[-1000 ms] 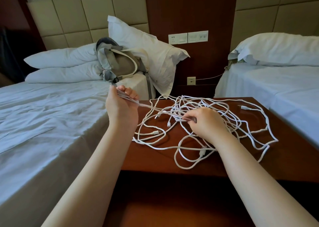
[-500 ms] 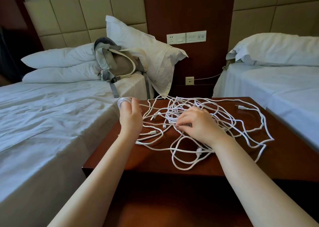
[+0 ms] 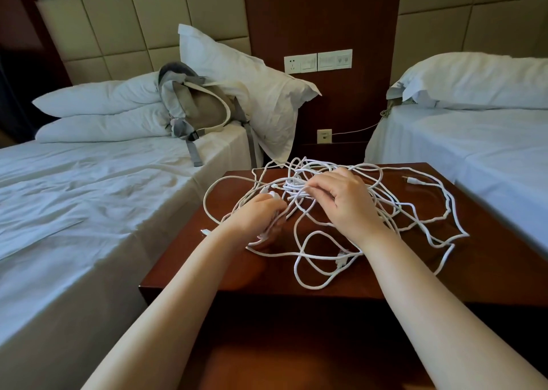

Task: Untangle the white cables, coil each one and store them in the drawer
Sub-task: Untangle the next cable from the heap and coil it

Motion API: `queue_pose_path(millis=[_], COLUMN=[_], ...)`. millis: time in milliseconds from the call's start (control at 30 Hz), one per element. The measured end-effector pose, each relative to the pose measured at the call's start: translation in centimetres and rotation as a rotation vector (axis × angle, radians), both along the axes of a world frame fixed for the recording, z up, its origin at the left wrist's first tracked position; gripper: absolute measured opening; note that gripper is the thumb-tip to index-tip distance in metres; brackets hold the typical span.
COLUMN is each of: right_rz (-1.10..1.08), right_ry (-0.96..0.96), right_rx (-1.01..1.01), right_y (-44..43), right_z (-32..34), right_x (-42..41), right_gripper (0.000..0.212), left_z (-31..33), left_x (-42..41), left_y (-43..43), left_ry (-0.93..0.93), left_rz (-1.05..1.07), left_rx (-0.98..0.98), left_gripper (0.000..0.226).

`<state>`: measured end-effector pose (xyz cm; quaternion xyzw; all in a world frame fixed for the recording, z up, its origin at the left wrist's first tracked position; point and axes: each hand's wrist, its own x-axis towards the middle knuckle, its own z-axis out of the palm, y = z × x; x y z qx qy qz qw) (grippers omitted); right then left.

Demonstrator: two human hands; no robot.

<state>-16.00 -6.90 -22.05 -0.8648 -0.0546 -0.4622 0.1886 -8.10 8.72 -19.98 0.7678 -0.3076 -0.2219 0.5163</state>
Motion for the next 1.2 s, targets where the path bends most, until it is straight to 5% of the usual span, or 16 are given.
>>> queue_pose_path(millis=[100, 267, 467, 700, 1200], right_rz=[-0.015, -0.017, 0.024, -0.062, -0.076], right_ry=[-0.019, 0.008, 0.083, 0.15, 0.308], right_rx=[0.005, -0.003, 0.001, 0.016, 0.17], right_y=[0.1, 0.2, 0.5, 0.5, -0.3], right_z=[0.0, -0.1, -0.4, -0.2, 1.0], right_x=[0.0, 0.2, 0.4, 0.5, -0.1], right_gripper=[0.027, 0.03, 0.018, 0.009, 0.009], left_z=[0.1, 0.0, 0.4, 1.1, 2.8], left_x=[-0.8, -1.3, -1.3, -1.1, -1.2], left_y=[-0.5, -0.6, 0.0, 0.4, 1.1], left_ry=[0.28, 0.434, 0.453, 0.569, 0.442], left_rz=[-0.127, -0.265, -0.33, -0.324, -0.249], left_rx=[-0.094, -0.092, -0.139, -0.454, -0.889], left_gripper=[0.041, 0.062, 0.052, 0.044, 0.038])
